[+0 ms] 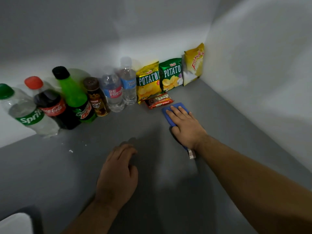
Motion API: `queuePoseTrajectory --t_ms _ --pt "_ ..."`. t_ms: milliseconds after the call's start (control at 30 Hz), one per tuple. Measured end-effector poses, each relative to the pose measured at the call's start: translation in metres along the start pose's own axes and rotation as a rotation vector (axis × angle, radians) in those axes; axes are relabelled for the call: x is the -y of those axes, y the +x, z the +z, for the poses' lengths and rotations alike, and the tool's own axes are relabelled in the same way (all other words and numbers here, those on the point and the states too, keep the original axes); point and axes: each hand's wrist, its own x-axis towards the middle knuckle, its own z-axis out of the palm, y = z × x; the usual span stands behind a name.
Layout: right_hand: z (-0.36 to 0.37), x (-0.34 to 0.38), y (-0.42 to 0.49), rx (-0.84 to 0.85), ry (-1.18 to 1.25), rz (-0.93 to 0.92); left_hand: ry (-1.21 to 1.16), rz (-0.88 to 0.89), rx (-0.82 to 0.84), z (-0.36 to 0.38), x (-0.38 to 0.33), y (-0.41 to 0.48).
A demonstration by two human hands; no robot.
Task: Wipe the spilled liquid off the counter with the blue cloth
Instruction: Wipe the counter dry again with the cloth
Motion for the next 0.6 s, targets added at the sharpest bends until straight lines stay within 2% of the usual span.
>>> queuePoseTrajectory --t_ms 267,600 --pt "-0.019 -0.051 0.027 -0.009 0.031 0.054 -0.005 0.0 -0.004 0.02 -0.024 0.013" --pt "-0.03 -0.121 0.052 -0.05 0.029 0.373 0.064 0.021 0.025 0.032 -0.033 0.009"
